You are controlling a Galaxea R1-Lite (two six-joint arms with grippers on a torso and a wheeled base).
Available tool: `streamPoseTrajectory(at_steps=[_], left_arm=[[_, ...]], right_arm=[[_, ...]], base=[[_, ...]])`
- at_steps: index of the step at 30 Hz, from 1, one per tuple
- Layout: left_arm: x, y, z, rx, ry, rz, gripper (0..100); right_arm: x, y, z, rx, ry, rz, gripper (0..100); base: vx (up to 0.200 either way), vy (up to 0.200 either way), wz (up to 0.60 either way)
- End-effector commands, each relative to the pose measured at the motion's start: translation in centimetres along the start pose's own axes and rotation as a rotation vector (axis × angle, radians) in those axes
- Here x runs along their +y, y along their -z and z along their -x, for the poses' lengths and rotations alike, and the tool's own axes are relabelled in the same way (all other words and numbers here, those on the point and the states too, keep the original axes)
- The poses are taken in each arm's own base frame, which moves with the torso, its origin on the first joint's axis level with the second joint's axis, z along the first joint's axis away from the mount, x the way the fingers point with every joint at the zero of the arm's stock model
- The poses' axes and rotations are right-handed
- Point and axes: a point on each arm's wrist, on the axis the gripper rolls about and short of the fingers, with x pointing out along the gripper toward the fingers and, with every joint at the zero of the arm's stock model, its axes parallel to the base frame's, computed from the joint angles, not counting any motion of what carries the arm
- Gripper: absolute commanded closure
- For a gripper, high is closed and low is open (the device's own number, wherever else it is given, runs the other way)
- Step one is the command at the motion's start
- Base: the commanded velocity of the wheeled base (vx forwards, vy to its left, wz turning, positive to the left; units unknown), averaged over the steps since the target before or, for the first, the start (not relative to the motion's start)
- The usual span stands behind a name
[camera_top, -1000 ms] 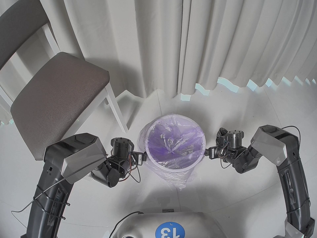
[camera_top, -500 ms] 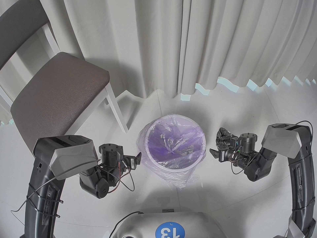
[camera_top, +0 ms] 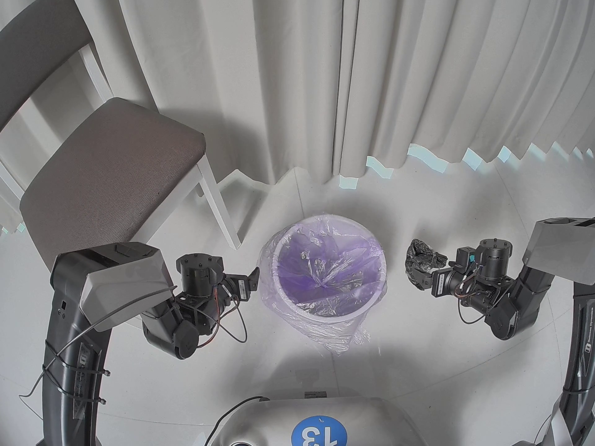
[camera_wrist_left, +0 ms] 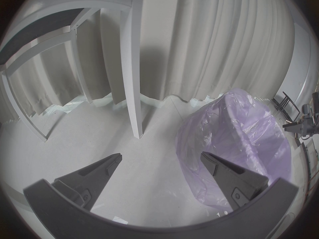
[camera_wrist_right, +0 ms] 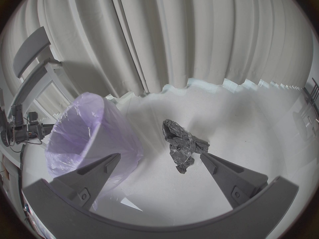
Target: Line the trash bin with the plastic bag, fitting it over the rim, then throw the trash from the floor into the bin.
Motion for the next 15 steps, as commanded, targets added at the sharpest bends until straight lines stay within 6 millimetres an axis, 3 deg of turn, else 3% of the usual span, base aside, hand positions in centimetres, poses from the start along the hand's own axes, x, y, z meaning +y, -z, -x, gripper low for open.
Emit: streamPoseTrajectory(at_steps=[1, 9, 15], left_arm=[[-0.9, -0.6, -2.1, -0.005, 0.012, -0.001, 0], [-1.1, 1.4, -4.1, 0.061, 0.005, -0.014, 0], [-0.3, 3.5, -6.7, 0.076, -0.019, -0.011, 0]], right_arm=[[0.0, -2.3, 2.7, -0.052, 0.004, -0.001, 0], [-1.0, -2.1, 3.8, -0.044, 0.035, -0.013, 0], [-2.1, -1.4, 4.5, -0.035, 0.065, -0.032, 0]], base=[[0.000, 0.000, 0.00], [0.000, 0.000, 0.00], [0.000, 0.000, 0.00]])
